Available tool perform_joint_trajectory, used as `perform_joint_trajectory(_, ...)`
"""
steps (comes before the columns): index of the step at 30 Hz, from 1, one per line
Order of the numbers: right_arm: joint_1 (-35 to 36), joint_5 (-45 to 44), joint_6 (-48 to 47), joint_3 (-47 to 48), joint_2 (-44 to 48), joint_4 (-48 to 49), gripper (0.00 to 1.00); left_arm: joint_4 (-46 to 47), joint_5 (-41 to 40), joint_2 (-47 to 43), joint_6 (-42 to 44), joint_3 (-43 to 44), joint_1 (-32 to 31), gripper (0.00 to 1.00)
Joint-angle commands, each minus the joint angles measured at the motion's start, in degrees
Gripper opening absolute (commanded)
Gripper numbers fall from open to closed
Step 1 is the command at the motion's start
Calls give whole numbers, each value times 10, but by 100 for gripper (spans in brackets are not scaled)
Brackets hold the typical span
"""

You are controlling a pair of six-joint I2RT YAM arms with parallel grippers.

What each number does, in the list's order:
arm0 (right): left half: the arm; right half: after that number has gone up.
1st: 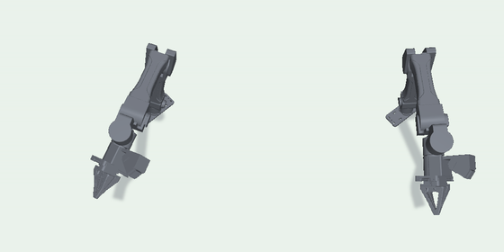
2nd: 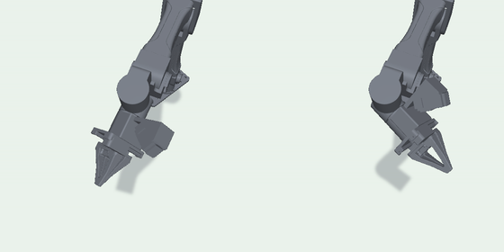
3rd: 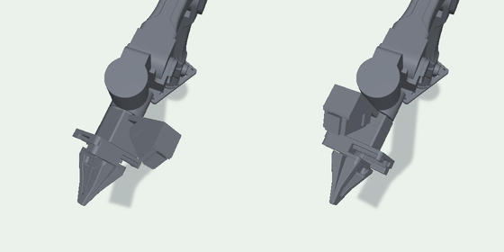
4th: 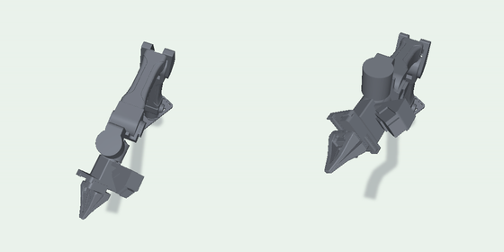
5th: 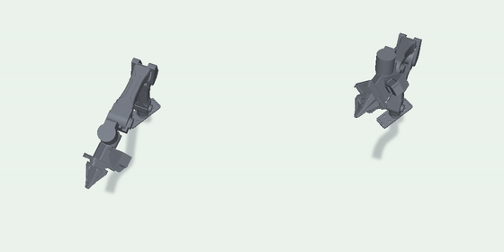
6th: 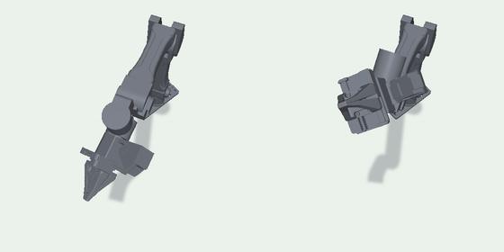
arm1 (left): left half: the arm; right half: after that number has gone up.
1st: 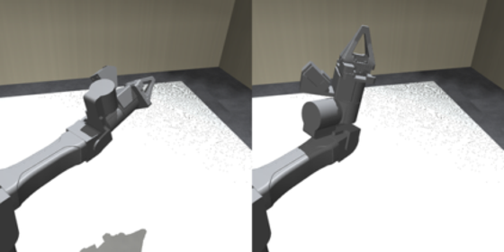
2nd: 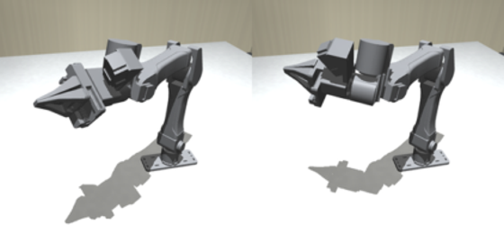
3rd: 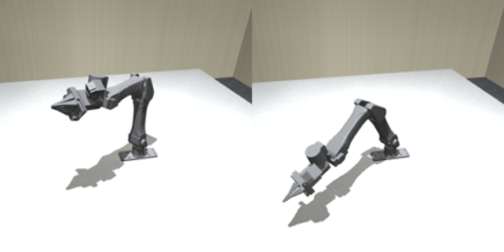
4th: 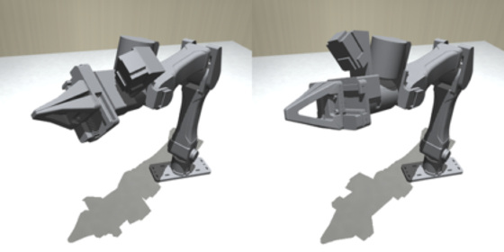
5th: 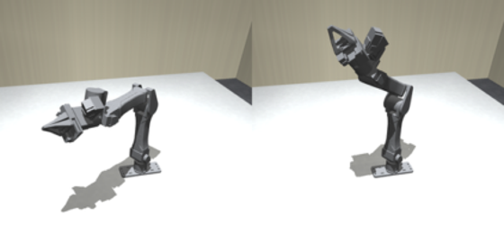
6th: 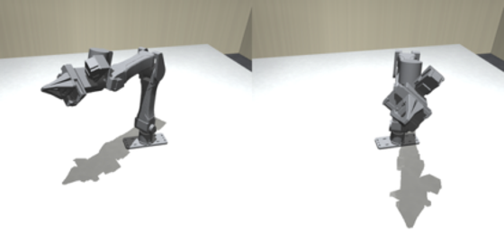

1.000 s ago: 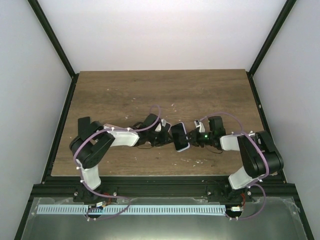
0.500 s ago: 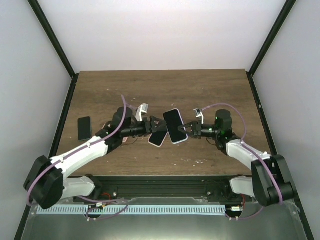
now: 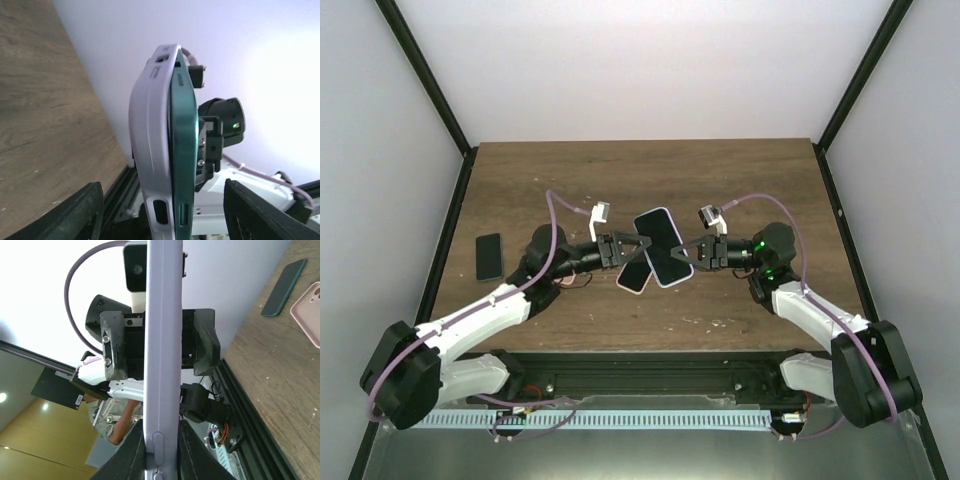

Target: Put the phone into the phone case

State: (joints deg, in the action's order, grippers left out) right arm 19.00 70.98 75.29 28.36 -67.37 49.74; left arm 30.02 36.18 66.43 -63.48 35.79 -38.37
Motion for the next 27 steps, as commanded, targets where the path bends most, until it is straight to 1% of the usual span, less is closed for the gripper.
perform_joint_trajectory(1, 7, 10, 74, -1, 15, 120, 6, 94, 5, -8, -28, -7, 1, 65)
perform_joint_trajectory(6, 10, 12, 89, -6, 10, 139, 6, 164, -6, -8, -53, -29, 2, 55)
perform_joint_trajectory(9, 11, 9, 111, -15, 4, 170, 6, 172, -10, -3, -59, -33, 2, 50)
perform_joint_trajectory(13, 13, 9, 126, -23, -4, 198, 6, 197, -13, 6, -73, -39, 2, 32)
perform_joint_trajectory(15, 14, 9, 126, -28, -6, 202, 7, 202, -17, 8, -78, -43, 2, 21)
perform_joint_trajectory(17, 16, 9, 122, -30, -8, 196, 12, 195, -14, 10, -74, -41, 2, 11)
perform_joint_trajectory(20, 16, 7, 116, -27, -6, 187, 20, 146, -14, 7, -53, -31, 2, 1)
perform_joint_trajectory(21, 17, 7, 110, -26, -5, 178, 24, 131, -16, 4, -45, -30, 2, 0)
perform_joint_trajectory(23, 18, 6, 90, -20, -2, 149, 26, 92, -25, -1, -32, -24, 2, 0)
perform_joint_trajectory(25, 18, 3, 64, -16, 3, 107, 27, 53, -26, -6, -12, -15, 1, 0)
perform_joint_trajectory(27, 19, -1, 50, -14, 7, 85, 23, 27, -30, -10, -5, -11, 2, 0)
